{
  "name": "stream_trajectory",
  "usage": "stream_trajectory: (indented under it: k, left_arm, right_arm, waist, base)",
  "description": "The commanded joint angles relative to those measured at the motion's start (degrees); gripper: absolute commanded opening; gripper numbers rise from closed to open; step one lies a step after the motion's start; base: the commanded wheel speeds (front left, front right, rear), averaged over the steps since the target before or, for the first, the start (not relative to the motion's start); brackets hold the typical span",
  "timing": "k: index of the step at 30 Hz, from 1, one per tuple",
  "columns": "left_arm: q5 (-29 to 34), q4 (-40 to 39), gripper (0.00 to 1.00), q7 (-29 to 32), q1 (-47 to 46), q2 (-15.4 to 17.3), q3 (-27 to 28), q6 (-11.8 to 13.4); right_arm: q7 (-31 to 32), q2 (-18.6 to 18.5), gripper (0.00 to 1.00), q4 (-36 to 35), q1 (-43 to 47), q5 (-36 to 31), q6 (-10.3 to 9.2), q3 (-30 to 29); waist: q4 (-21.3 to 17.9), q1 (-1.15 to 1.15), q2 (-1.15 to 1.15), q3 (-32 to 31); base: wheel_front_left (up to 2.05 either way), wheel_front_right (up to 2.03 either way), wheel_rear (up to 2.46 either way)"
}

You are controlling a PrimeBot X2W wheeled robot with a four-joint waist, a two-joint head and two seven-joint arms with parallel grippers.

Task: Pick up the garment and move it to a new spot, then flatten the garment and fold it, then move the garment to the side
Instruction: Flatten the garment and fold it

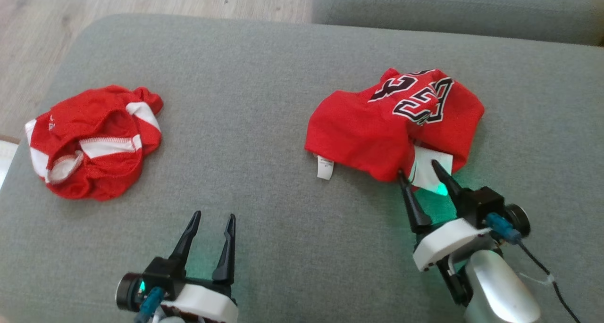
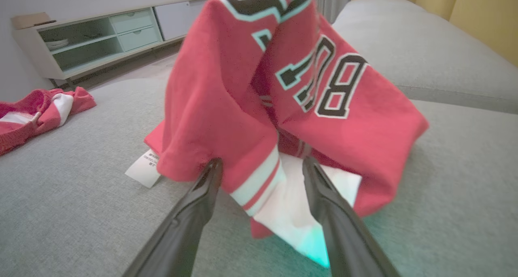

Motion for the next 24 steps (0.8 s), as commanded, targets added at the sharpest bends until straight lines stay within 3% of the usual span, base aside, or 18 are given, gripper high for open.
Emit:
stream_trajectory:
  k: [1,6,12,19,20,21,22,23,24]
  left_arm:
    - [-0.41,-1.9,1.0,-0.3,-2.5,0.0,1.29,0.47]
    - [-1.53,-2.0,1.0,-0.3,-2.71,0.0,0.51,0.44]
    - [-2.69,-2.09,1.0,-0.3,-3.13,0.0,-1.02,0.36]
    - [-3.43,-2.32,1.0,-0.3,-3.77,0.0,-1.17,0.71]
    - [-3.46,-2.34,1.0,-0.3,-3.83,0.0,-1.06,0.76]
    - [-3.46,-2.34,1.0,-0.3,-3.83,0.0,-1.06,0.76]
    - [-3.47,-2.27,1.0,-0.3,-3.83,0.0,-0.96,0.76]
    - [-3.44,-2.19,1.0,-0.3,-3.77,0.0,-0.86,0.74]
    - [-3.38,-2.15,1.0,-0.3,-3.67,0.0,-0.73,0.72]
  right_arm:
    - [-0.23,0.03,1.0,-2.42,-1.84,-1.07,-0.04,1.91]
    - [-0.23,0.03,1.0,-3.16,-1.3,-4.54,-0.04,3.06]
    - [-0.23,0.03,1.0,-1.6,-1.1,-10.01,-0.04,0.03]
    - [-0.23,0.03,1.0,-1.85,-2.77,-11.31,-0.04,-1.97]
    - [-0.23,0.03,0.61,-2.31,-2.99,-11.11,-0.04,-2.11]
    - [-0.23,0.03,0.61,-2.31,-2.99,-11.11,-0.04,-2.11]
    - [-0.23,0.03,0.24,-3.05,-3.13,-10.72,-0.04,-2.39]
    - [-0.23,0.03,0.0,-4.0,-3.16,-10.27,-0.04,-2.59]
    - [-0.23,0.03,0.0,-5.05,-3.09,-9.66,-0.04,-2.94]
  waist:
    - [0.44,-0.01,0.0,0.6]
    - [0.78,-0.01,0.0,1.38]
    - [1.3,-0.01,0.0,2.5]
    - [1.82,-0.01,0.0,3.47]
    - [1.83,-0.01,0.0,3.44]
    - [1.83,-0.01,0.0,3.44]
    - [1.82,-0.01,0.0,3.28]
    - [1.79,-0.01,0.0,3.05]
    - [1.67,-0.01,0.0,2.7]
  base:
    - [0.0,0.0,0.0]
    - [0.0,0.0,0.0]
    - [0.0,0.0,0.0]
    - [0.0,0.0,0.0]
    - [0.0,0.0,0.0]
    - [0.0,0.0,0.0]
    - [0.0,0.0,0.0]
    - [0.0,0.0,0.0]
    - [0.0,0.0,0.0]
